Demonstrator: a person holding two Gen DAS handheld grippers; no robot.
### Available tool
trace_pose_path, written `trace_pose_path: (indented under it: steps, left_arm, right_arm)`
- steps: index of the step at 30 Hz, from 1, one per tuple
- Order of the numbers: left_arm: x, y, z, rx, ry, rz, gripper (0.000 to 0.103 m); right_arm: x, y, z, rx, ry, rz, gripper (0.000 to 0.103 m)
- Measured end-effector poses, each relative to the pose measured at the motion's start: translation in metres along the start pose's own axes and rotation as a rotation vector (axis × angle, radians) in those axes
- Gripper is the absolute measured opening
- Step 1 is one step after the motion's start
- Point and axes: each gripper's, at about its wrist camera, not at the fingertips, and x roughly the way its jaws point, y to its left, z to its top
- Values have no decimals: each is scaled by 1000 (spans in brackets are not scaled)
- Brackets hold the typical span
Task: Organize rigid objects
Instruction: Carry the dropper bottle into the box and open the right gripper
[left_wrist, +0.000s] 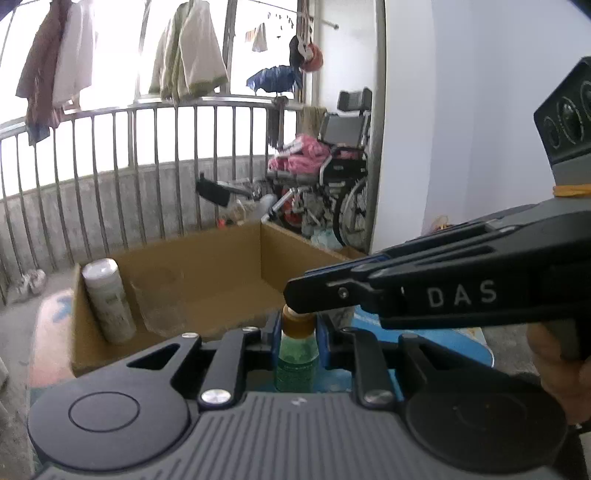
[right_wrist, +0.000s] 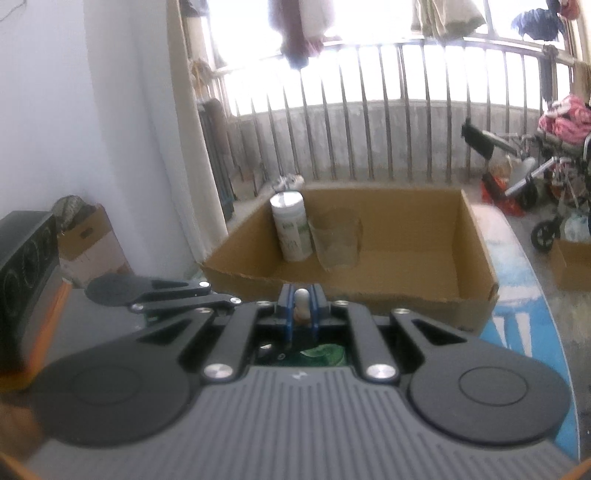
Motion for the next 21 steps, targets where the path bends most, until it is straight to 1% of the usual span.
trace_pose_path:
  steps: [6,9,12,16,21]
  left_arm:
    - [-23,6,28,22,-47,34,21]
    - [-28,13,43,34,-64,55,21]
    - [-29,26,57,30,-65,71,21]
    - [-21,48,70,21,-50,91,21]
    - [11,88,78,-35,13,100,21]
  right_arm:
    - [-22,16,26,-67,-57,29,8]
    - [-27,20,41,-84,-81,58,8]
    - [-25,24,58,-100,-92,84,8]
    - [-9,29,83,-121,-83,112,8]
    - [35,26,110,-107,-24,156,8]
